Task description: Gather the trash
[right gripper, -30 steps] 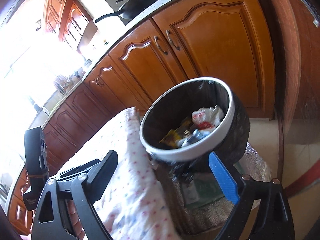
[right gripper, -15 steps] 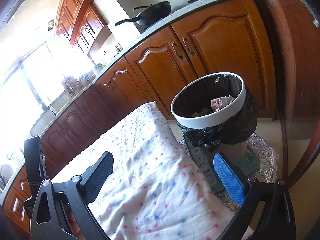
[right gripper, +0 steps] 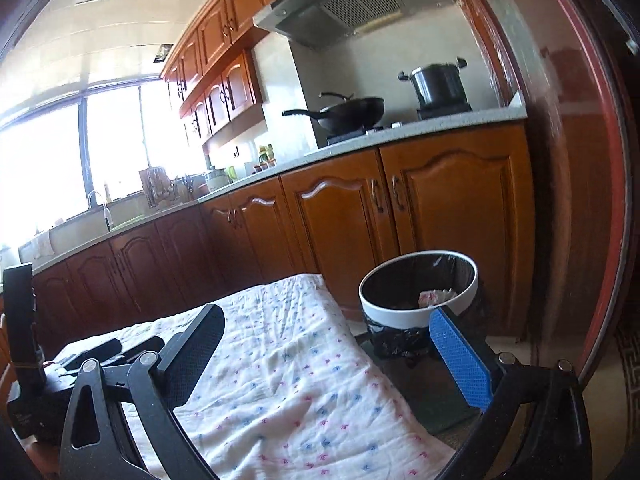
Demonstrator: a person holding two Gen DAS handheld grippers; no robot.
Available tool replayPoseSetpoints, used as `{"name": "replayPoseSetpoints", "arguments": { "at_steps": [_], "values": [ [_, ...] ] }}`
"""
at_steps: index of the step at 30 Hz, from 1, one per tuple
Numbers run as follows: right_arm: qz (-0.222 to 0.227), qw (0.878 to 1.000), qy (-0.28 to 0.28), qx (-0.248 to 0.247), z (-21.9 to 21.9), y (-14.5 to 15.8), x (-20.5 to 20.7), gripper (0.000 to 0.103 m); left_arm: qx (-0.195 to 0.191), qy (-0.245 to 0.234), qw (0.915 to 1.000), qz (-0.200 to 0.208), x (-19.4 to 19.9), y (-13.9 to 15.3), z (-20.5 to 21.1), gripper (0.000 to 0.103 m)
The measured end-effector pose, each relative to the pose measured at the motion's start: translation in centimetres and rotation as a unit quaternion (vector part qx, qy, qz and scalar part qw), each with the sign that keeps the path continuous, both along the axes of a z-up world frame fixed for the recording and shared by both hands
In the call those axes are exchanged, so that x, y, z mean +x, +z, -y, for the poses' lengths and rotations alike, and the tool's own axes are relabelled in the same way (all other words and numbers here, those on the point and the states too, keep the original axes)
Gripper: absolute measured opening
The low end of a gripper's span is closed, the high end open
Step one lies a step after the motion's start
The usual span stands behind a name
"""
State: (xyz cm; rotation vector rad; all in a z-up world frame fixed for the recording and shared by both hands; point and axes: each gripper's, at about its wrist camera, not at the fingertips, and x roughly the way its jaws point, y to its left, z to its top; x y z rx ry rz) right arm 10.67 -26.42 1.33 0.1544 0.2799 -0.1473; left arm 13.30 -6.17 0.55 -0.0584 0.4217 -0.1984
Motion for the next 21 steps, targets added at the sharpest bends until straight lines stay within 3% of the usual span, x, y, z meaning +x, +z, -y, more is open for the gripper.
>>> {"name": "replayPoseSetpoints", "arguments": {
  "at_steps": [4, 10, 21],
  "values": [
    [0.013, 1.000, 0.001, -0.011, -0.8, -2.0, -1.0, 0.103, 0.011, 0.004, 0.9999, 0.006, -1.8, -1.5, -0.3, 0.102],
    [-0.010, 0.999, 0.011, -0.028, -1.9, -4.1, -1.3, 0.103, 0.019, 0.003, 0.9997, -0.011, -2.5, -3.5, -0.7, 0.102],
    [-0.027, 0.999, 0.020, -0.023, -2.4, -4.7, -1.7, 0.103, 0.032, 0.005, 0.9995, -0.002, -2.8, -3.3, -0.8, 0.102]
  ]
}}
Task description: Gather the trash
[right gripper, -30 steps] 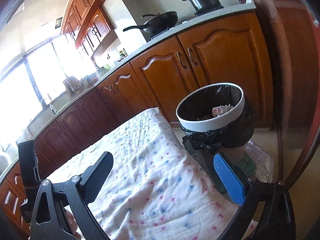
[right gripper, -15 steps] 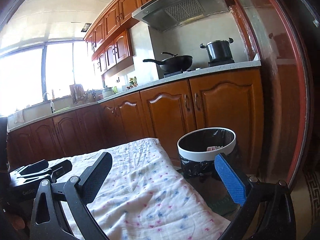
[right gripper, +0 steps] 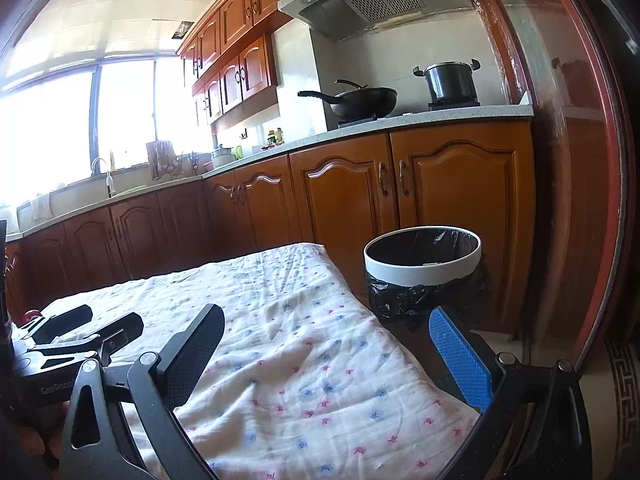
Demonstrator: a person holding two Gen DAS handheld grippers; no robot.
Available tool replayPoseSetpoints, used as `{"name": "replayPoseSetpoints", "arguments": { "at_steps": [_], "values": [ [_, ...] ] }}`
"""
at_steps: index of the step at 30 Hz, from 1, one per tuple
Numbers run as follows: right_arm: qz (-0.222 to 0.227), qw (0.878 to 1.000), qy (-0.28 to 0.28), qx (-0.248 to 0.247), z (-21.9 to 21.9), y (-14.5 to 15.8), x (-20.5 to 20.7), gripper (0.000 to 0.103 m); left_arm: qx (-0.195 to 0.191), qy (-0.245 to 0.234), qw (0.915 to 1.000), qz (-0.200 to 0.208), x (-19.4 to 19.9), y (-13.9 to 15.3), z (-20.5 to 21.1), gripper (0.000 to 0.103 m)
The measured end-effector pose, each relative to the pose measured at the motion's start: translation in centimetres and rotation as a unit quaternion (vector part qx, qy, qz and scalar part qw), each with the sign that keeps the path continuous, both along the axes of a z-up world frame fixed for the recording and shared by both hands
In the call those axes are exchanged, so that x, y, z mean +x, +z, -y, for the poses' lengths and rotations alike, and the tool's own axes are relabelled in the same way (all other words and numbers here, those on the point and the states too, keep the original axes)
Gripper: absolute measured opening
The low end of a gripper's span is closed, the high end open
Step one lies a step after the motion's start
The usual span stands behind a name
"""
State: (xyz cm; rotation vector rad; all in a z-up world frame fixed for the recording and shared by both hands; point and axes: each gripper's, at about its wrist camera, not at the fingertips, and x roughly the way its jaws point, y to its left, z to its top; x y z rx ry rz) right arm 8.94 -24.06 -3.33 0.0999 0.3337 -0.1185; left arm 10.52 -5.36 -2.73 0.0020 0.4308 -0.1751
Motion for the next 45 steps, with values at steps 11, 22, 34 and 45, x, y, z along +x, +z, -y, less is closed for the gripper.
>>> {"name": "replayPoseSetpoints", "arguments": {
  "at_steps": [11, 22, 34, 45],
  "values": [
    [0.000, 1.000, 0.002, 0.001, 0.03, 0.02, -0.04, 0.103, 0.010, -0.004, 0.9999, 0.003, 0.24, -0.38, -0.08, 0.102],
    [-0.001, 1.000, 0.002, 0.000, 0.08, -0.04, 0.07, 0.103, 0.012, -0.004, 0.9999, 0.008, 0.51, -0.64, -0.33, 0.102],
    [0.003, 1.000, 0.003, -0.001, -0.23, 0.27, -0.20, 0.103, 0.010, -0.008, 0.9998, 0.016, 0.57, -0.74, -0.49, 0.102],
    [0.005, 1.000, 0.005, 0.000, -0.33, 0.39, -0.31, 0.103, 0.011, -0.008, 0.9997, 0.020, 0.40, -0.83, -0.71, 0.102]
  ]
}}
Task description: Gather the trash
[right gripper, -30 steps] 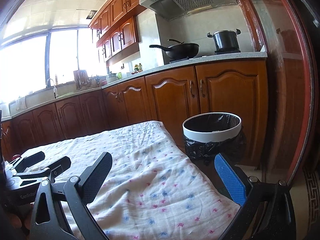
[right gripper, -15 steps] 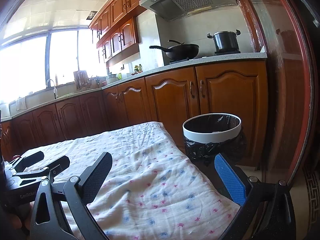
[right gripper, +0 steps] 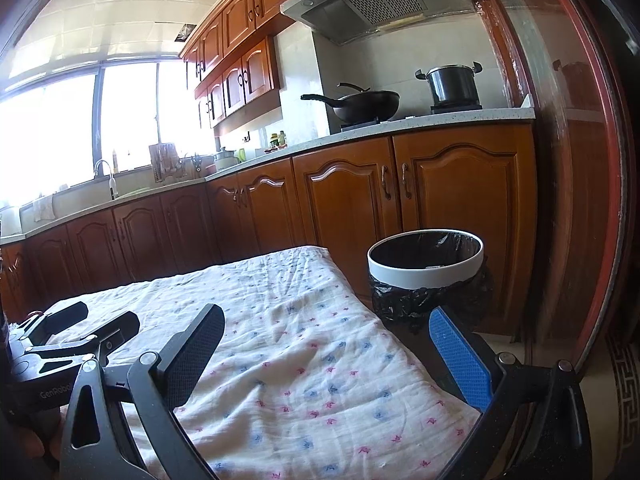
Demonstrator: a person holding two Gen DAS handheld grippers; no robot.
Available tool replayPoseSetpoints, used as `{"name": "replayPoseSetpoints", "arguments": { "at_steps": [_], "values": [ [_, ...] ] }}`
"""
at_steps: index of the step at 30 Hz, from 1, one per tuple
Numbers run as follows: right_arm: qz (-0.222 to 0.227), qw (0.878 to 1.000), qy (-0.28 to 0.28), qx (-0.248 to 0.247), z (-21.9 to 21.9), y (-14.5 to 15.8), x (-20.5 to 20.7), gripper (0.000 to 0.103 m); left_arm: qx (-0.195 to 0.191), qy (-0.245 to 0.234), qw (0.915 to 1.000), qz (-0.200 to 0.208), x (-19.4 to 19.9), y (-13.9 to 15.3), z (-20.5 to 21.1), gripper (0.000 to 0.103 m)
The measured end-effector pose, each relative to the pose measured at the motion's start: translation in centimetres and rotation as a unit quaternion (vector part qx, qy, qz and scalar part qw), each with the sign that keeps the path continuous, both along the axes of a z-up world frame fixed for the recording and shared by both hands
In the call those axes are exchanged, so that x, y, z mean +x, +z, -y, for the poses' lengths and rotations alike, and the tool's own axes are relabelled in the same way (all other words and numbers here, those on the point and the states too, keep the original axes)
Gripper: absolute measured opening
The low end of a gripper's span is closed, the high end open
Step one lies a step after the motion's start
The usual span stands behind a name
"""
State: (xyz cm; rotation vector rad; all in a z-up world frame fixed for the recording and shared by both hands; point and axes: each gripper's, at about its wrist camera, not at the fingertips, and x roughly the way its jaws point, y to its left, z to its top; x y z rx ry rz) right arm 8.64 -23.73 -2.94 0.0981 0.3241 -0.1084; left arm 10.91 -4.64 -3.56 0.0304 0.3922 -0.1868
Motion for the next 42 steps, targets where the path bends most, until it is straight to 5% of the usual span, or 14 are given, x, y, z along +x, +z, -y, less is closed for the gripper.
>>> {"name": "replayPoseSetpoints", "arguments": {
  "at_steps": [42],
  "values": [
    [0.001, 1.000, 0.007, 0.003, -0.32, 0.33, 0.18, 0.103, -0.003, -0.008, 0.9999, -0.007, 0.34, 0.08, -0.54, 0.102]
  ]
}}
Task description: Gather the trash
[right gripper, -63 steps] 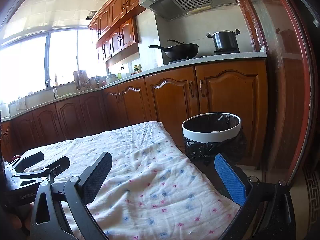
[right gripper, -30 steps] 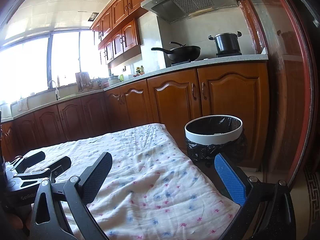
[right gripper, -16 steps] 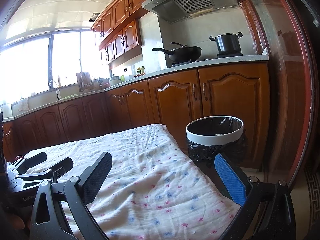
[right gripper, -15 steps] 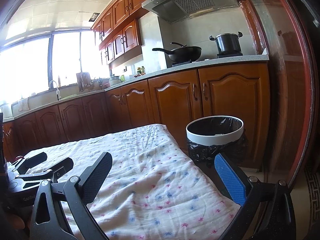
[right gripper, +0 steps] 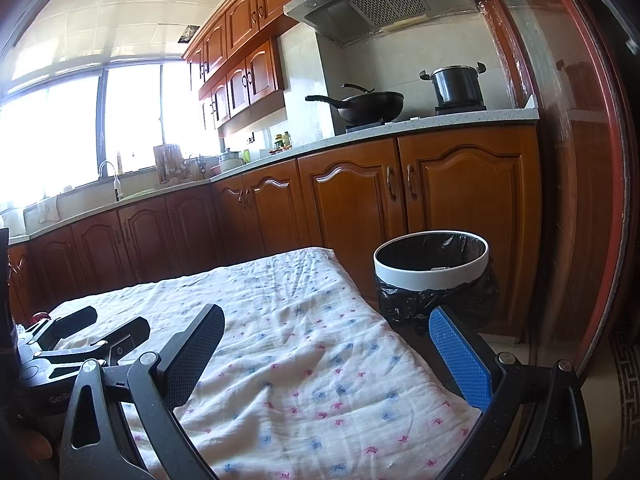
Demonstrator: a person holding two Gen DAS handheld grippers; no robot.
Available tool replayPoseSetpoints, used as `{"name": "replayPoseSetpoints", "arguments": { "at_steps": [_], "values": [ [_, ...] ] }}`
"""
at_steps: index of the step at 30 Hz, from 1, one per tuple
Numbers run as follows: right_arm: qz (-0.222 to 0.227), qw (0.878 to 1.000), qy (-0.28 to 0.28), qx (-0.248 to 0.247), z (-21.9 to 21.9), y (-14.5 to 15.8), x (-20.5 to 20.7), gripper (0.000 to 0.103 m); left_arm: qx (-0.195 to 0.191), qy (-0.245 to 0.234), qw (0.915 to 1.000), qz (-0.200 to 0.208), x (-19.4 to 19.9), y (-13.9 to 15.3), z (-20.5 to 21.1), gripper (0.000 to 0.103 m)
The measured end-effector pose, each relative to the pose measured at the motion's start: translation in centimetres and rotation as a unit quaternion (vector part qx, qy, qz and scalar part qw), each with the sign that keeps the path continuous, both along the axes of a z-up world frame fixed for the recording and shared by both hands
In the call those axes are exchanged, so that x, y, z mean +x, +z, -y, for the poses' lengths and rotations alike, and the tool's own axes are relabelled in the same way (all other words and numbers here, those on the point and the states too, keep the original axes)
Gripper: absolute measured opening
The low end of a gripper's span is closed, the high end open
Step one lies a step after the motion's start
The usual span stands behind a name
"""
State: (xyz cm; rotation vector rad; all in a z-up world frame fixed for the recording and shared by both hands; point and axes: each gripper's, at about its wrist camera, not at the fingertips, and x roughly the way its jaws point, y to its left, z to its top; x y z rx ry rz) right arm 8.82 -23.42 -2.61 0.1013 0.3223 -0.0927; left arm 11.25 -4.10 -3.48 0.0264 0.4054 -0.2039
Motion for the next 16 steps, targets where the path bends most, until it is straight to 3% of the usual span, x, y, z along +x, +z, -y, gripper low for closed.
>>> {"name": "replayPoseSetpoints", "arguments": {
  "at_steps": [16],
  "values": [
    [-0.005, 1.000, 0.000, 0.007, 0.15, -0.36, 0.33, 0.103, -0.003, 0.000, 0.9999, -0.012, 0.33, -0.19, 0.19, 0.102]
  ]
}}
